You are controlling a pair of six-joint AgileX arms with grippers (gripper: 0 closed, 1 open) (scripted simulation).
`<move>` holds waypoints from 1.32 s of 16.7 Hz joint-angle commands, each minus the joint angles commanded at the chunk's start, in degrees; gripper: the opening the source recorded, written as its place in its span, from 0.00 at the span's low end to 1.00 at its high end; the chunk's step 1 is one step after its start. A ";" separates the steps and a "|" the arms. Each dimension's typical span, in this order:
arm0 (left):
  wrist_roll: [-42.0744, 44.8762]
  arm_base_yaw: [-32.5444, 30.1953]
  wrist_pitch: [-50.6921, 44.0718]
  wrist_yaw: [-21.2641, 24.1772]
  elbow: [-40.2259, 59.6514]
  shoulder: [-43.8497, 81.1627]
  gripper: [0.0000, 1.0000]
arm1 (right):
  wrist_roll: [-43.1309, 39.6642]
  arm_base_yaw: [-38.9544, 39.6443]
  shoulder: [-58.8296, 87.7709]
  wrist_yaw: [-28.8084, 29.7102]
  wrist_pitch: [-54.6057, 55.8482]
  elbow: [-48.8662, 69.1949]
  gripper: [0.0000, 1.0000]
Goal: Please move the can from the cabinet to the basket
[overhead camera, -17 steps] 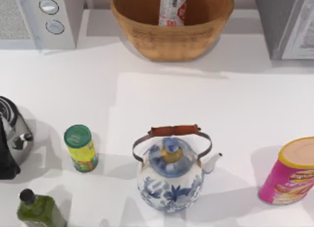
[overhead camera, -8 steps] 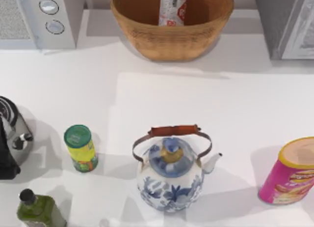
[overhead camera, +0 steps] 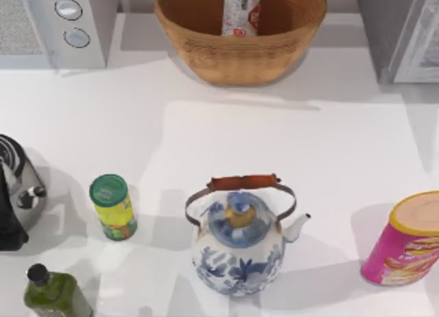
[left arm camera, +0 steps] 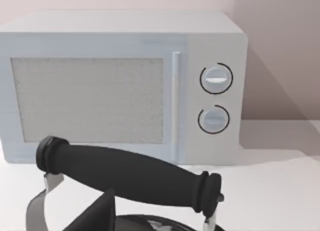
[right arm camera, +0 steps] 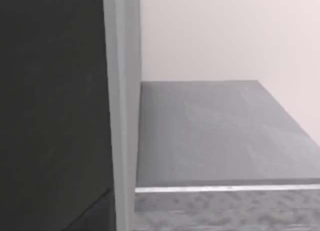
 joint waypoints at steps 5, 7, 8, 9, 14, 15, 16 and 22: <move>0.00 0.00 0.00 0.00 0.00 0.00 1.00 | -0.12 26.87 -0.78 26.82 -1.12 -0.62 1.00; 0.00 0.00 0.00 0.00 0.00 0.00 1.00 | -0.14 36.74 -1.41 36.63 -1.43 -1.29 1.00; 0.00 0.00 0.00 0.00 0.00 0.00 1.00 | -0.15 41.10 -1.76 40.97 -1.56 -1.68 1.00; 0.00 0.00 0.00 0.00 0.00 0.00 1.00 | -0.16 44.96 -2.11 44.82 -1.66 -2.08 1.00; 0.00 0.00 0.00 0.00 0.00 0.00 1.00 | -0.20 55.13 -3.31 54.97 -1.92 -3.42 1.00; 0.00 0.00 0.00 0.00 0.00 0.00 1.00 | -0.20 55.36 -3.35 55.19 -1.92 -3.46 1.00; 0.00 0.00 0.00 0.00 0.00 0.00 1.00 | -0.20 55.36 -3.35 55.19 -1.92 -3.46 1.00; 0.00 0.00 0.00 0.00 0.00 0.00 1.00 | -0.89 52.90 -2.53 55.08 -1.66 -1.48 1.00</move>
